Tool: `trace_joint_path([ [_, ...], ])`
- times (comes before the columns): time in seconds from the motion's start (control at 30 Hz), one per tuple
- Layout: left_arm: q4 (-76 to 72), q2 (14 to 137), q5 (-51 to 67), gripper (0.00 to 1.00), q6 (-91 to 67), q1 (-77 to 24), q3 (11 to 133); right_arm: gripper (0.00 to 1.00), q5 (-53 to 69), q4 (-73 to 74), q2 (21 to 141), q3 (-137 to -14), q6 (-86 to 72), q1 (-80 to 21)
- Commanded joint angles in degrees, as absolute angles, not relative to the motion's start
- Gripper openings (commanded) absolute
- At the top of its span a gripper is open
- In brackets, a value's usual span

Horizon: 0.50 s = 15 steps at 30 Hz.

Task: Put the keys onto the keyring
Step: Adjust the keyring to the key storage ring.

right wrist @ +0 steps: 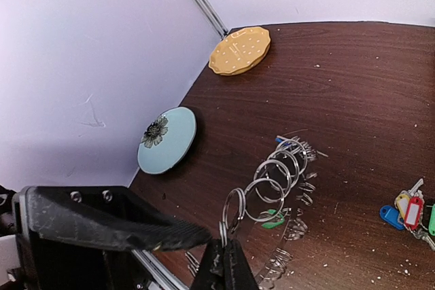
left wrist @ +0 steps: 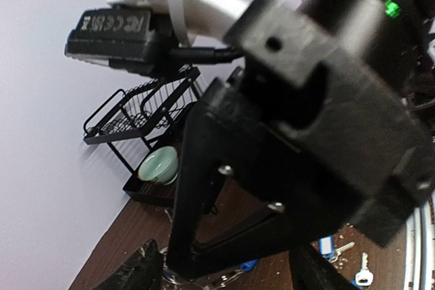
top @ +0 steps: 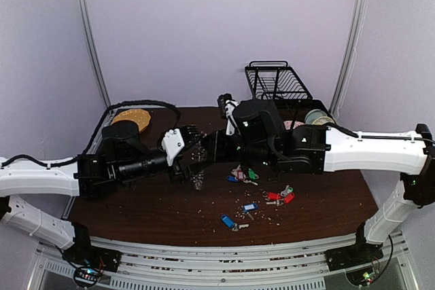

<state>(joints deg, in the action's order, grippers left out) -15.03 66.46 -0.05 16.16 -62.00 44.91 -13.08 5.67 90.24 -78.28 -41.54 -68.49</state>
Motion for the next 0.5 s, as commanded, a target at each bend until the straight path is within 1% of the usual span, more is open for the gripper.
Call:
trace_joint_path([
  [0.0, -15.9, 69.5, -11.6, 0.63, 13.3, -61.9, 47.9, 0.00, -14.0, 4.8, 88.9, -80.2, -40.5, -69.1],
  [0.13, -17.9, 70.7, -14.4, 0.61, 12.4, -61.9, 47.7, 0.00, -14.5, 4.3, 88.8, -80.3, -40.3, -69.4],
  [0.17, -18.5, 70.9, -15.1, 0.56, 12.2, -62.0, 47.5, 0.00, -14.6, 4.4, 88.8, -80.3, -40.3, -69.5],
  [0.2, -18.6, 71.0, -15.1, 0.54, 12.3, -62.0, 47.4, 0.00, -14.7, 4.3, 88.8, -80.4, -40.2, -69.5],
  [0.33, -18.8, 71.3, -17.2, 0.55, 13.1, -62.4, 46.6, 0.00, -15.9, 2.9, 88.0, -79.8, -40.3, -69.5],
  [0.47, -21.4, 71.6, -21.2, 0.55, 17.0, -63.8, 44.9, 0.00, -16.0, 2.5, 87.9, -79.8, -40.3, -69.5],
])
